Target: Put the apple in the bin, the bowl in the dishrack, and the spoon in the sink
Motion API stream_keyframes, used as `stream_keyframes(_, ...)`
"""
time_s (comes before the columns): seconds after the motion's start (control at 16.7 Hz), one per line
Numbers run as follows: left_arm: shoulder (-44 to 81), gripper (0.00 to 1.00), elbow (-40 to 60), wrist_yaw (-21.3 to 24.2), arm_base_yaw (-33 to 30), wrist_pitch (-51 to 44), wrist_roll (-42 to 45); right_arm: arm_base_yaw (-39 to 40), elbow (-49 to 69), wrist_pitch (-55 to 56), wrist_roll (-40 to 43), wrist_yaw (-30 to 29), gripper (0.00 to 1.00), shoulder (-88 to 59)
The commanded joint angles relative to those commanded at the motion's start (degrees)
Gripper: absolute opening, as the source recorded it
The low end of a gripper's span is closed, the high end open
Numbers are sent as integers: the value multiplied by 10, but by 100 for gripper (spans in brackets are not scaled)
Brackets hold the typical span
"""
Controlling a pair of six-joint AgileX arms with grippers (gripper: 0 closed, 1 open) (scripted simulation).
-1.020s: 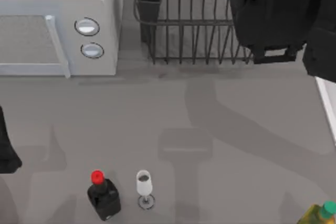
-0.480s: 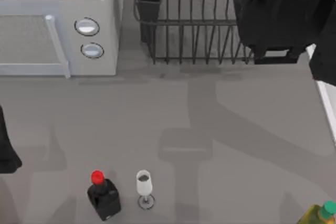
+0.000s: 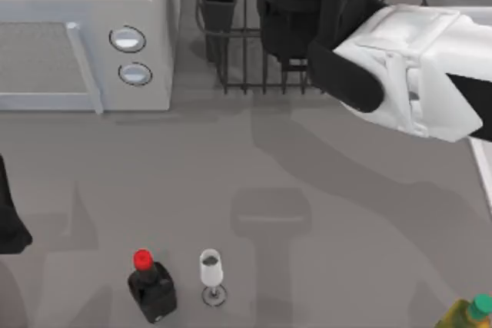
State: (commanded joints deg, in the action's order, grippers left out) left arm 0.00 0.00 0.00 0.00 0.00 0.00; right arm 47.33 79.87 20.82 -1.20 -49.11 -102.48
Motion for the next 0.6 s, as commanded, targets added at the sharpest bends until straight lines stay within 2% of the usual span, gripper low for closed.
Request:
stream_keyframes(0.3, 0, 100, 0, 0, 0, 0, 0, -88, -27, 161, 1, 87, 0, -120)
stream_keyframes(0.6, 0, 100, 0, 0, 0, 0, 0, -111, -35, 193, 2, 110, 0, -147)
